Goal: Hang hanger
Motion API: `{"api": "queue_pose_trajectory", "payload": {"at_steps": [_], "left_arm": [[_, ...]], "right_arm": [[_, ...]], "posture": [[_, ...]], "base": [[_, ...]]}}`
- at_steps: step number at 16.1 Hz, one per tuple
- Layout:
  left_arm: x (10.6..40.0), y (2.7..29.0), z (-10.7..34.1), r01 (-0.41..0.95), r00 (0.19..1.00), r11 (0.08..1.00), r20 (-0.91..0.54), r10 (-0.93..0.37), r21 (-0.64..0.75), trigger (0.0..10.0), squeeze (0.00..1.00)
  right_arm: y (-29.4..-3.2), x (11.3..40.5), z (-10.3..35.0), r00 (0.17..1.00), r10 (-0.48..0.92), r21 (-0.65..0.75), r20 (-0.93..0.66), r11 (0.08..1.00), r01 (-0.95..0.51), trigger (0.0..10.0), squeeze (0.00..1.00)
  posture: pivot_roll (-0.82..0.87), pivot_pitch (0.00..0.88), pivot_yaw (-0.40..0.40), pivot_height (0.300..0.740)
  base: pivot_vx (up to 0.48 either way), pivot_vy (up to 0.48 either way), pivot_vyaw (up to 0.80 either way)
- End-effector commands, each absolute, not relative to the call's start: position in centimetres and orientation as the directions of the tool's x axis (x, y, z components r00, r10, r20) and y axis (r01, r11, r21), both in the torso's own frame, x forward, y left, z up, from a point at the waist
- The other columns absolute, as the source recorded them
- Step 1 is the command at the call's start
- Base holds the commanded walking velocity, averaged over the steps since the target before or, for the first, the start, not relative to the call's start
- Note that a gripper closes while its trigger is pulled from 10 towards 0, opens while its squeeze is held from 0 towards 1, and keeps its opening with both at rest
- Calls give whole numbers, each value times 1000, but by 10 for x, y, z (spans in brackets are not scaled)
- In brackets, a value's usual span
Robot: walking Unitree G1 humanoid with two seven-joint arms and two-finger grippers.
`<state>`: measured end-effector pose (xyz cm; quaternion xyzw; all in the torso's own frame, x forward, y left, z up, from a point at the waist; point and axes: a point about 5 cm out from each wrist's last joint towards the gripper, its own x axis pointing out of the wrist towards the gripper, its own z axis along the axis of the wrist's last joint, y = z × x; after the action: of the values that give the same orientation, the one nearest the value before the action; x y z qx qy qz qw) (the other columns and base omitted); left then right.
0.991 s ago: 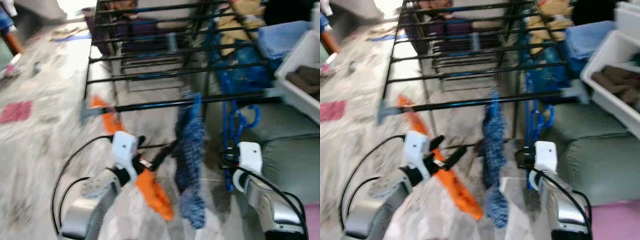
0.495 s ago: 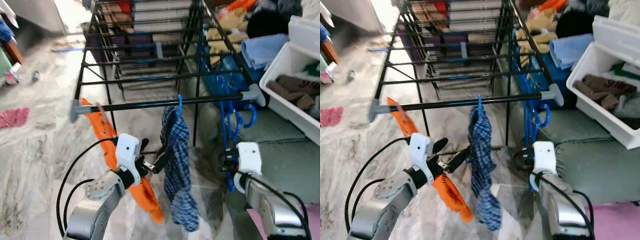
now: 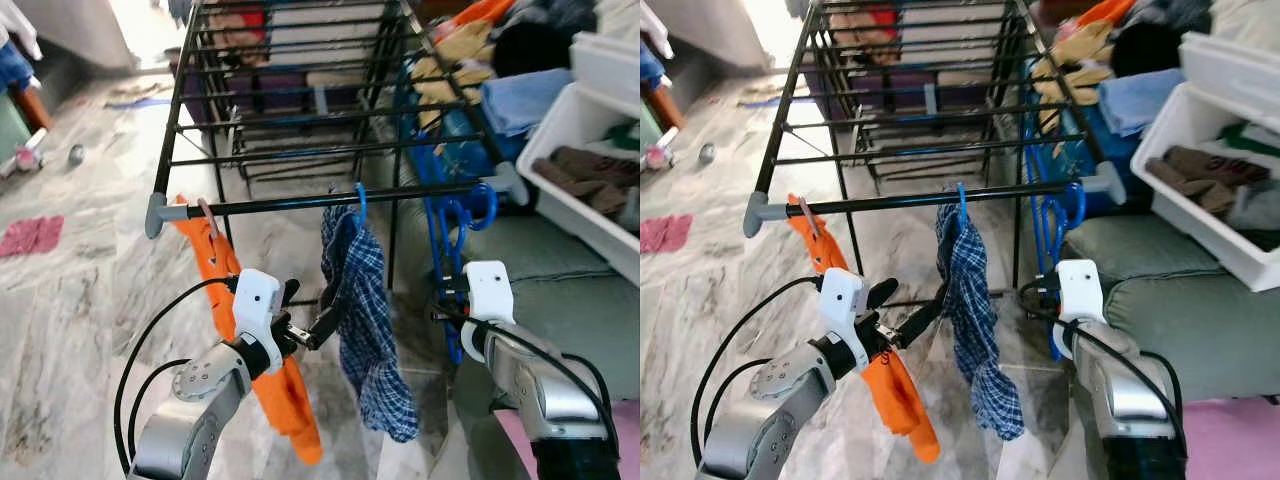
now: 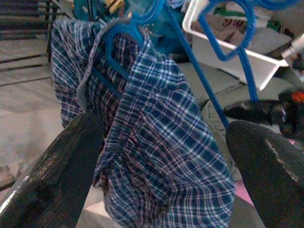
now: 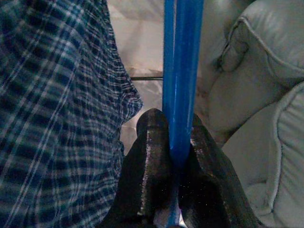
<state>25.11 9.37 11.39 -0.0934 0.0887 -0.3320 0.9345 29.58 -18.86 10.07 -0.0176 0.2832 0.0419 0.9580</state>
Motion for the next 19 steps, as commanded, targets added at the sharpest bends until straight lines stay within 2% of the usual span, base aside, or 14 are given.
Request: {"api": "queue_pose_trajectory", "payload": {"at_steps": [1, 4, 7, 9, 19], "left_arm": [[250, 95, 114, 600, 765, 765, -113, -634, -233, 10000, 0], [250, 95, 113, 609, 755, 760, -127, -643, -226, 10000, 0], [250, 97, 113, 606, 758, 765, -133, -639, -219, 10000, 0], [247, 98, 112, 602, 759, 769, -144, -635, -216, 10000, 0], [249, 99, 111, 597, 763, 776, -157, -627, -204, 10000, 0]], "right_arm": [[-190, 305, 111, 855, 86, 2, -511, 995, -99, 10000, 0], [-185, 328, 116, 821, 153, 55, -550, 988, -147, 10000, 0], [-200, 352, 127, 817, 138, 72, -560, 990, -118, 10000, 0], [-210, 360, 123, 782, 133, 129, -609, 989, -68, 10000, 0], [-208, 351, 80, 684, 176, 129, -708, 984, -121, 10000, 0]], "posture": [[3, 87, 19, 740], [17, 93, 23, 740], [29, 92, 16, 740], [34, 90, 7, 740], [48, 83, 7, 740]], "base": [[0, 0, 0], [0, 0, 0], [0, 0, 0], [0, 0, 0], [0, 0, 0]]}}
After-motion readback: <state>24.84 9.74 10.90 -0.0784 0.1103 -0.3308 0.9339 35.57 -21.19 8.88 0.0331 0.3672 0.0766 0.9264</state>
